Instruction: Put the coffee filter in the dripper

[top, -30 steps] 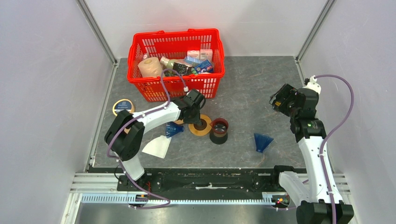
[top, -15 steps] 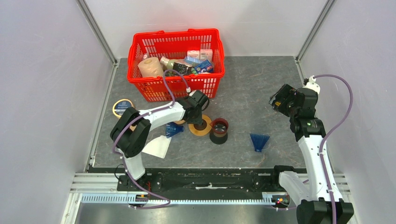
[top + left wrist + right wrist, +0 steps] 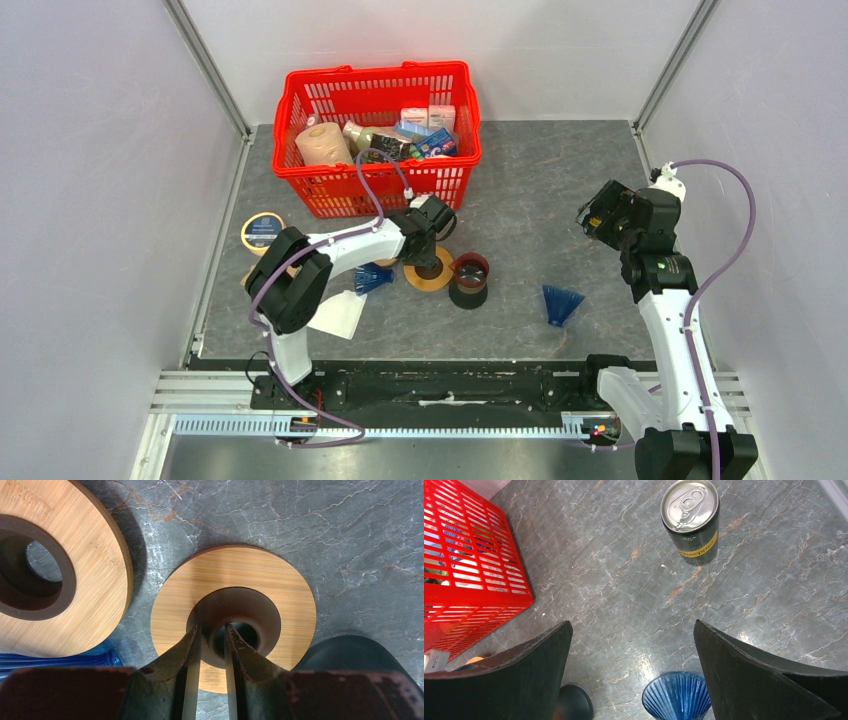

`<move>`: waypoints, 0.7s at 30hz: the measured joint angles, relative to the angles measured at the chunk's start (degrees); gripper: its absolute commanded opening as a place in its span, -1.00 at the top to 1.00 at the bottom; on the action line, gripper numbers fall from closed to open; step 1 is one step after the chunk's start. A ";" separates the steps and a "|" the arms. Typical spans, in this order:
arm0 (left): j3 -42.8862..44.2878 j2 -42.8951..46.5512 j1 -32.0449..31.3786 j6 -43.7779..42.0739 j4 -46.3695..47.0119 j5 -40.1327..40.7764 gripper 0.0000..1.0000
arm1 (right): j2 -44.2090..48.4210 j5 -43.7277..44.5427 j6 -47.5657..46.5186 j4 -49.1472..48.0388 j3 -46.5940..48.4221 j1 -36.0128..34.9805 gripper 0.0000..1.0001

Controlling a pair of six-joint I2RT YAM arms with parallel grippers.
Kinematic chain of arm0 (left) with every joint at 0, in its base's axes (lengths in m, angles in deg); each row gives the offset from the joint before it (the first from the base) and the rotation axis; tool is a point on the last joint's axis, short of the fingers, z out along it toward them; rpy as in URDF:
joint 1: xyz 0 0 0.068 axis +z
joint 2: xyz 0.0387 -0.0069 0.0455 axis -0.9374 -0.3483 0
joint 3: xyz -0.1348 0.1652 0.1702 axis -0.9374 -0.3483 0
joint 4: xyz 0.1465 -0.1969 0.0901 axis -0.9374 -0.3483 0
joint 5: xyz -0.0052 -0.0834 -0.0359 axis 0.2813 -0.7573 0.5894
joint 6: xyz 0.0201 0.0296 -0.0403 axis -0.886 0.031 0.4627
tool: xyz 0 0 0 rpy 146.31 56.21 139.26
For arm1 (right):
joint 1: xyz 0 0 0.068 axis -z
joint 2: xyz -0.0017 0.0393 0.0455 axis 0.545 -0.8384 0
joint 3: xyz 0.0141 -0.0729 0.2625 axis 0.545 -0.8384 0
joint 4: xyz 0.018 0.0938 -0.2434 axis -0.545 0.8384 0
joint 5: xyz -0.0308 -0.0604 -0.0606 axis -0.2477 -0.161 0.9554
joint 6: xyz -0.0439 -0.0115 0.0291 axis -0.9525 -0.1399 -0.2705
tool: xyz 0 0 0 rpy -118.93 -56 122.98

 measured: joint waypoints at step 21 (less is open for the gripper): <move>1.64 0.46 -0.83 0.33 -3.15 3.34 0.95 | 0.00 0.81 0.02 1.22 0.00 0.00 -0.98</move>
